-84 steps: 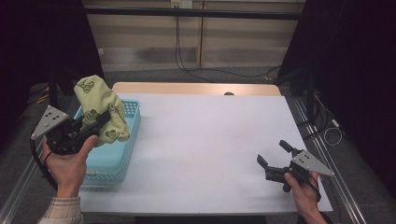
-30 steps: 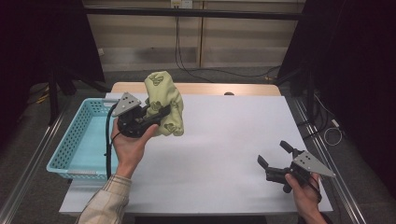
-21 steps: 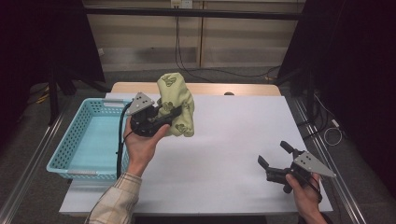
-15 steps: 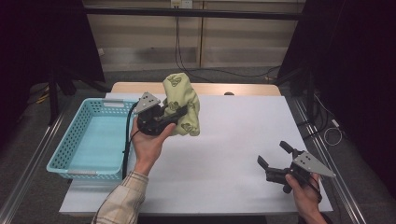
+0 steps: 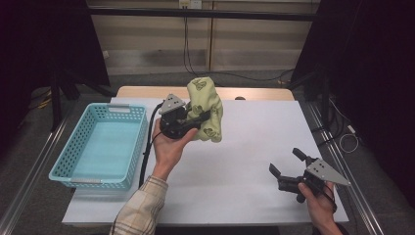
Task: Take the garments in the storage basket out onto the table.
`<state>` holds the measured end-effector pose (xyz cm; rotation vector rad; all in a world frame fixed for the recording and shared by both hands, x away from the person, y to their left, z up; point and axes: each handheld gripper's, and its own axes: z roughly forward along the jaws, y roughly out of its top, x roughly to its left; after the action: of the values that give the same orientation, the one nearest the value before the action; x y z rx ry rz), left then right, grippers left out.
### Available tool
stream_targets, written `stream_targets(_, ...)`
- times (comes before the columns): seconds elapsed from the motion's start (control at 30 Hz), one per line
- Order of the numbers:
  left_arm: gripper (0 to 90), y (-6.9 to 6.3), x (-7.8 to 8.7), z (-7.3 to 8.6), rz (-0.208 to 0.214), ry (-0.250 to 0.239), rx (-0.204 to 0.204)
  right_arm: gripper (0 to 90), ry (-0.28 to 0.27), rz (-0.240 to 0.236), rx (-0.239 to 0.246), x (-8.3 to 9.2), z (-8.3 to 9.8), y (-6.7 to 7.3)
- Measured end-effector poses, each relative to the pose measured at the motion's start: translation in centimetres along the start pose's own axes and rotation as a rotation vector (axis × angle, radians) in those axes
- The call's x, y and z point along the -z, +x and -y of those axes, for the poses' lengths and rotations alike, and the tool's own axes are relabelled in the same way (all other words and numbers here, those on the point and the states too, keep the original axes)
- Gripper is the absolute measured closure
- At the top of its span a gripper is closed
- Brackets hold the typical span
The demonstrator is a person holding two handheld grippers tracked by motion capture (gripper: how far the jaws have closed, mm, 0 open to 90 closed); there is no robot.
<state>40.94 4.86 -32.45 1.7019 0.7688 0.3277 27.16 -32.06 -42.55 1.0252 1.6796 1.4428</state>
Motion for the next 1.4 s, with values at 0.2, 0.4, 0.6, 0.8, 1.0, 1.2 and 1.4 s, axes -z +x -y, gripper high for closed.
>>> stream_targets(0.2, 63.3, -0.6, -1.3, 0.6, 0.029, 0.015, -0.006, 0.1, 0.003, 0.000, -0.004, 0.0, 0.0, 0.0)
stream_targets(0.4, 63.3, -0.9, -2.9, 1.0, 0.032, 0.028, -0.028, 0.2, 0.007, -0.009, 0.007, 0.0, 0.0, 0.2)
stream_targets(0.6, 63.3, -0.8, -3.5, 1.2, 0.029, 0.029, -0.033, 0.1, 0.008, -0.008, 0.006, 0.0, 0.0, 0.2)
stream_targets(0.8, 63.3, -0.4, -4.5, 1.9, 0.019, 0.065, -0.029, 0.1, 0.006, -0.015, 0.007, -0.1, 0.1, 0.2)
stream_targets(1.0, 63.2, 0.0, -5.2, 3.2, 0.014, 0.096, -0.017, 0.1, 0.007, -0.015, 0.007, -0.1, 0.1, 0.2)
stream_targets(1.2, 63.1, 0.2, -6.1, 4.3, 0.026, 0.141, 0.003, 0.1, 0.016, -0.019, 0.006, -0.1, 0.1, 0.3)
stream_targets(1.4, 63.0, 0.4, -6.7, 5.3, 0.025, 0.168, 0.004, 0.1, 0.019, -0.020, 0.006, -0.1, 0.1, 0.3)
